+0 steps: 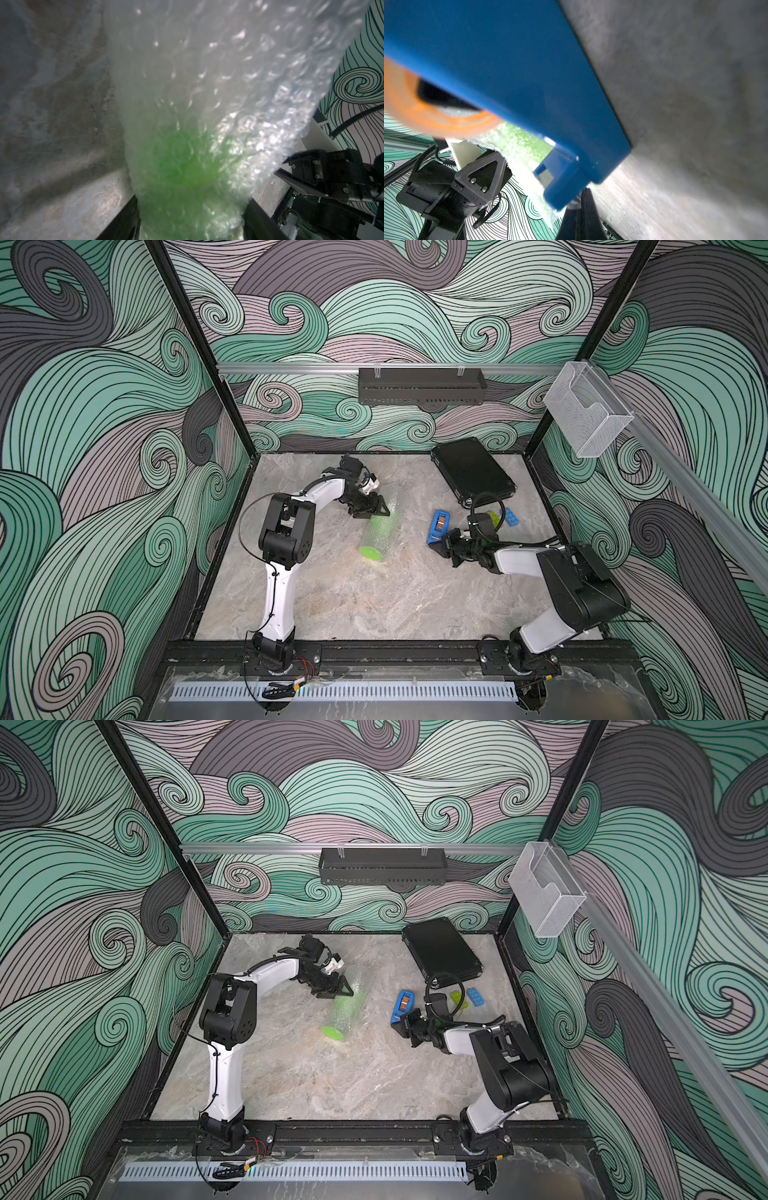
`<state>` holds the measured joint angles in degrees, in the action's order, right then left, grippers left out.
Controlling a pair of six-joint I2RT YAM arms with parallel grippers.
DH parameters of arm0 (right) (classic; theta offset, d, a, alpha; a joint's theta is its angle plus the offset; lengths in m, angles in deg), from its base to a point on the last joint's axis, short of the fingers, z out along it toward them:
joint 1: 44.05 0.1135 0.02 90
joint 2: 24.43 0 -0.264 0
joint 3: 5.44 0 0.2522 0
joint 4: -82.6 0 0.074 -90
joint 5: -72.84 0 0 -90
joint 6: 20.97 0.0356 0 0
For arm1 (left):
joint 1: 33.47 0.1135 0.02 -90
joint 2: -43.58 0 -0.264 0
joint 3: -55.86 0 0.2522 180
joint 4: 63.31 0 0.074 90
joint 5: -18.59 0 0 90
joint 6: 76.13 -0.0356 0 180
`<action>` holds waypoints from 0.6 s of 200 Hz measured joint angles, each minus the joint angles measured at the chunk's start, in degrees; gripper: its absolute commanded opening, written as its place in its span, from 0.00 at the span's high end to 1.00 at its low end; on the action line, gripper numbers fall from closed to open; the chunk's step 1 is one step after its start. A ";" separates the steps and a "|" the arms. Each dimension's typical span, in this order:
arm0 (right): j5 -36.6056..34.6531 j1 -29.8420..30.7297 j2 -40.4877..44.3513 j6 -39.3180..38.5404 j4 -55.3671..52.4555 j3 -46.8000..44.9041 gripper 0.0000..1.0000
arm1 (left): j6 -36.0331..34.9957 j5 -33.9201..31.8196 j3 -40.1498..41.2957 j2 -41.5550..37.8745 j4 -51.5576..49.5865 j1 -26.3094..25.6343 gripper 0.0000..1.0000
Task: Wrap wine glasses in bubble wrap
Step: Tear off the tape using the Tape Cutter.
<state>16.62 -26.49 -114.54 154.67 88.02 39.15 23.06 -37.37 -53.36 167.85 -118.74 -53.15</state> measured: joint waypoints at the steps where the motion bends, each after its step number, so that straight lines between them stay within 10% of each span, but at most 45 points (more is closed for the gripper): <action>1: -0.04 0.02 0.11 -0.02 -0.09 0.00 1.00 | 0.00 -0.02 0.00 0.02 0.00 0.00 0.32; 120: -1.92 -0.63 3.26 -7.82 -10.27 -0.85 1.00 | 0.00 -0.04 0.00 0.00 0.00 0.00 0.32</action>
<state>14.70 -27.13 -111.28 146.85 77.74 38.29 23.06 -37.42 -53.36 167.85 -118.74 -53.15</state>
